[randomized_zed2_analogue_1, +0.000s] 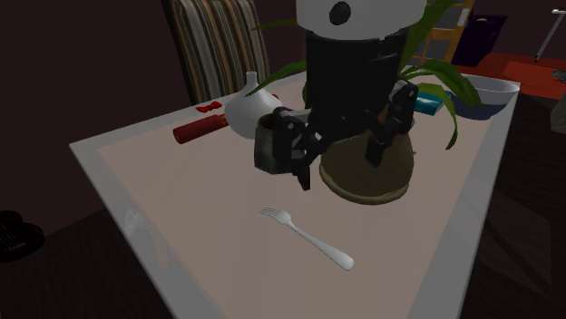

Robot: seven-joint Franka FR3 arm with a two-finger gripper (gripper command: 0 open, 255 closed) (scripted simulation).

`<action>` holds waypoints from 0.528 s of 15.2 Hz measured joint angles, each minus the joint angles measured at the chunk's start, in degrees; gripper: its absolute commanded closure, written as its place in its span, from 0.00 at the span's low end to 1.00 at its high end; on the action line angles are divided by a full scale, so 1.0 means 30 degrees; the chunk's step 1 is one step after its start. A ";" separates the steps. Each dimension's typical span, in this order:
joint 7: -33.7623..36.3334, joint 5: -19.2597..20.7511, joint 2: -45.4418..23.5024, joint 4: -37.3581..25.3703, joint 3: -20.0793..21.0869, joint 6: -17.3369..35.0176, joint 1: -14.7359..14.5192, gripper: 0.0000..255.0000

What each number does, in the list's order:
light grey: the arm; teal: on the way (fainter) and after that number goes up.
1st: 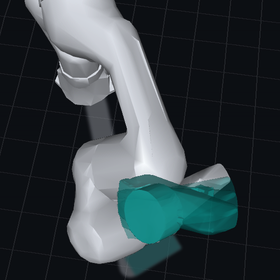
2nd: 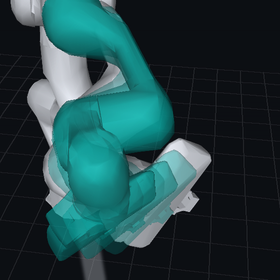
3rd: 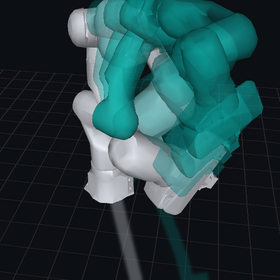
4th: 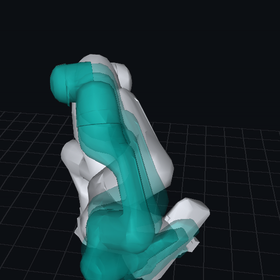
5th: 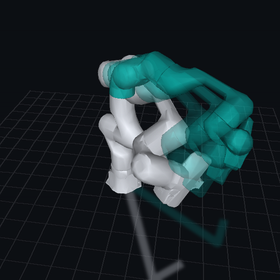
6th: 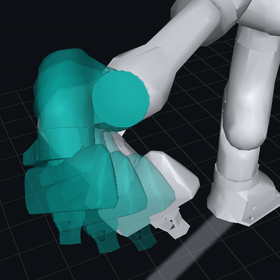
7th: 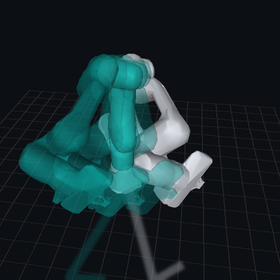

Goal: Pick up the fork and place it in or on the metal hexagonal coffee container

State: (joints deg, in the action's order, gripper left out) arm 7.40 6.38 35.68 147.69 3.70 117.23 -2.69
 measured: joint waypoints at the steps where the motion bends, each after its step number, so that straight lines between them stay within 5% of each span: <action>1: -0.0034 -0.0008 -0.0421 0.0273 0.0023 0.0731 -0.0075 0.00; 8: -0.0199 0.0130 -0.4887 0.0720 0.0300 0.5852 -0.0470 0.00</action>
State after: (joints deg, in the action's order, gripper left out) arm 6.81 6.77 21.02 149.85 4.60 134.79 -4.10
